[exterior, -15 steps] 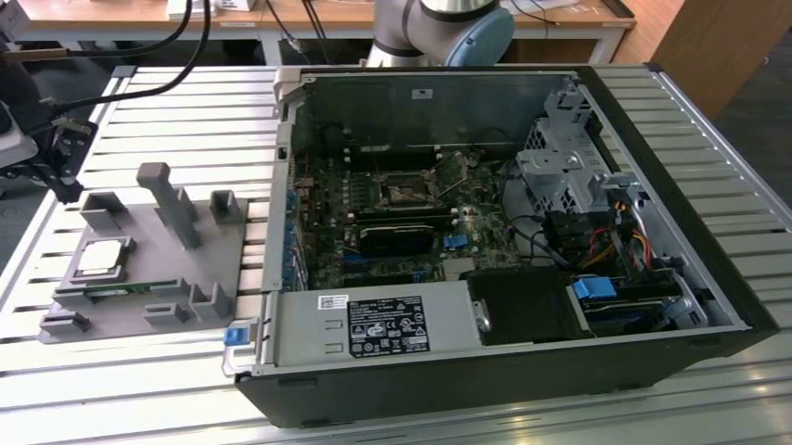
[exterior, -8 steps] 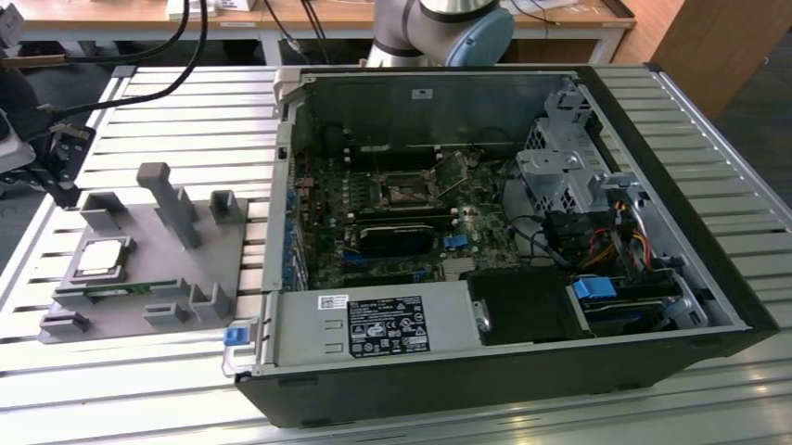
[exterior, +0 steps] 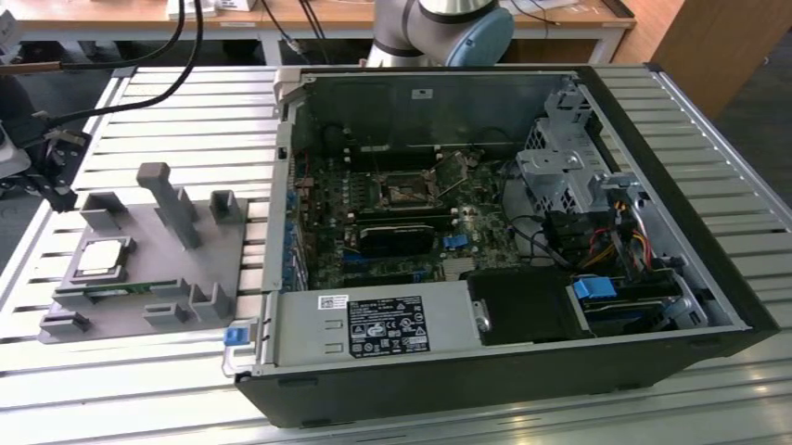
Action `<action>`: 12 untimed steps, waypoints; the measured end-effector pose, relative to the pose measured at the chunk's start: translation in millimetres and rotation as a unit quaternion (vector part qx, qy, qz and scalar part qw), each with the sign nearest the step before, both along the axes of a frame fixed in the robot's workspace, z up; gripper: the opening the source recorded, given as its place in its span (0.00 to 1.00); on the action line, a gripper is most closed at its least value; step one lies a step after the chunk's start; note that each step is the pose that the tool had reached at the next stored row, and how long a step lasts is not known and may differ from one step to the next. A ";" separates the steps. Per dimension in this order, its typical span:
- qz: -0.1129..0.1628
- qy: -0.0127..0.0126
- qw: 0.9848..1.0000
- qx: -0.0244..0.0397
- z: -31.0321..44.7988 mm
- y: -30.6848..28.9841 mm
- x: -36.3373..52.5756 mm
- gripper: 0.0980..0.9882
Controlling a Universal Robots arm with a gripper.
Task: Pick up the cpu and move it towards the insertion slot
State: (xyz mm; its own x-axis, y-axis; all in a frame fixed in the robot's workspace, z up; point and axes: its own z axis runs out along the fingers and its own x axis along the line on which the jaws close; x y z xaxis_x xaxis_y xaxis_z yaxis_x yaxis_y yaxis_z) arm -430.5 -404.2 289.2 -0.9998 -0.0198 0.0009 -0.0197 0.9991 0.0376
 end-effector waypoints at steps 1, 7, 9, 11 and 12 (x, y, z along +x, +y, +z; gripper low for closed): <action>0.000 0.000 1.000 0.000 -0.6 -0.1 -0.2 0.01; 0.000 0.000 1.000 0.000 -3.6 -0.3 -0.9 0.02; 0.000 0.000 1.000 0.000 -4.6 -0.3 -1.0 0.08; 0.000 0.000 1.000 0.000 -5.6 -0.3 -1.1 0.15; 0.000 0.000 1.000 0.000 -6.2 -0.4 -1.1 0.22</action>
